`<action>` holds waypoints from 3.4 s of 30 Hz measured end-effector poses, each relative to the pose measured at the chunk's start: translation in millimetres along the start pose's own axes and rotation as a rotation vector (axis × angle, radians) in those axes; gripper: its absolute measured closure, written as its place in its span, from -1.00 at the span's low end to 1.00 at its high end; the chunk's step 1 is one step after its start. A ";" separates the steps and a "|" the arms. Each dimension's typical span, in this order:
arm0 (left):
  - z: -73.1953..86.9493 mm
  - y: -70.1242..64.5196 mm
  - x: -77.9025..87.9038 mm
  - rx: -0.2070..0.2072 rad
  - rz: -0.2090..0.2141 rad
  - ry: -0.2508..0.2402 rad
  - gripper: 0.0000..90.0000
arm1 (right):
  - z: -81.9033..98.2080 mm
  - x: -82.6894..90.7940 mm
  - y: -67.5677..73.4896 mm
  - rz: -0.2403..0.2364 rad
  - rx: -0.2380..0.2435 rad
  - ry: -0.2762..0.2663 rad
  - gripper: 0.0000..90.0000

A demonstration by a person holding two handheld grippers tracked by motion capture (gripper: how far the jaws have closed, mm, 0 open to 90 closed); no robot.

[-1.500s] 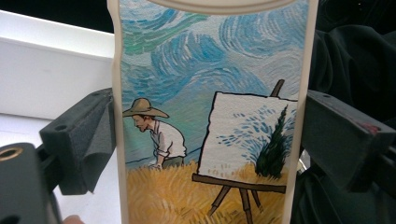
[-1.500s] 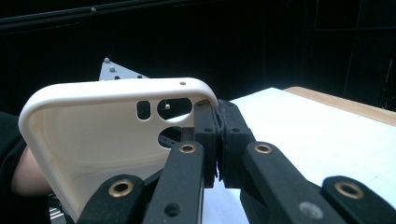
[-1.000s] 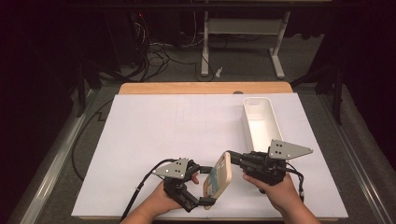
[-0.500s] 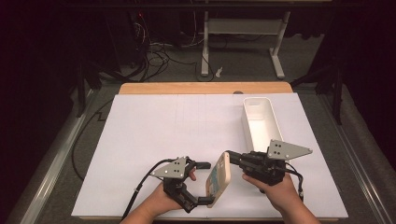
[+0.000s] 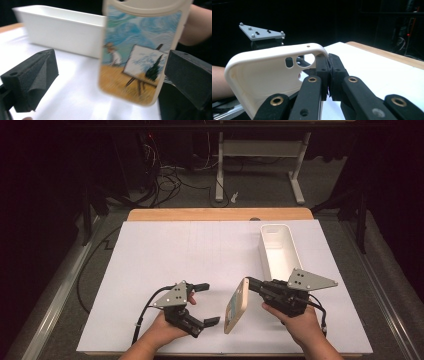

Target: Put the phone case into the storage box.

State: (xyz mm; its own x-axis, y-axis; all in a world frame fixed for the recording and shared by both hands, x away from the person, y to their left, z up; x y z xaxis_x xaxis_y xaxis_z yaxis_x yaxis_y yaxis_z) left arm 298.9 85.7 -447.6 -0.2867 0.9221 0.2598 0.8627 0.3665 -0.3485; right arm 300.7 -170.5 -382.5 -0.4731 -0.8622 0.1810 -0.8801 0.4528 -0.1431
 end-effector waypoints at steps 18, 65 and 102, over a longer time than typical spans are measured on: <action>22.1 58.9 94.3 0.077 -0.530 -0.076 -1.00 | 0.9 7.1 -10.2 0.189 0.026 0.046 0.98; 26.2 61.0 106.2 0.109 -0.531 -0.164 -1.00 | -14.1 12.2 -36.6 0.482 0.037 0.043 0.98; 26.3 58.3 104.2 0.098 -0.507 -0.168 -0.99 | -48.8 42.7 -112.3 0.792 0.043 0.043 0.98</action>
State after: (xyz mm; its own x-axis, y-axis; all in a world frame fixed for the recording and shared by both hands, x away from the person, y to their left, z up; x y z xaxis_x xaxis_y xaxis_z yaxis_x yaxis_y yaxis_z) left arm 308.4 206.4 -464.6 -0.7267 0.6308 0.2721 0.5584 0.7731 -0.3010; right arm 377.3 -247.1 -311.2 -0.9596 -0.2773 0.0470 -0.2791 0.9177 -0.2827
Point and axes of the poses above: each handheld gripper's, and its own axes: x roughly backward along the jaws, z roughly out of its underside, y roughly to its left, the point moved 4 cm from there along -x, roughly forward along the jaws, and after that the axes turned 15 degrees about x, right-handed, at the moved point
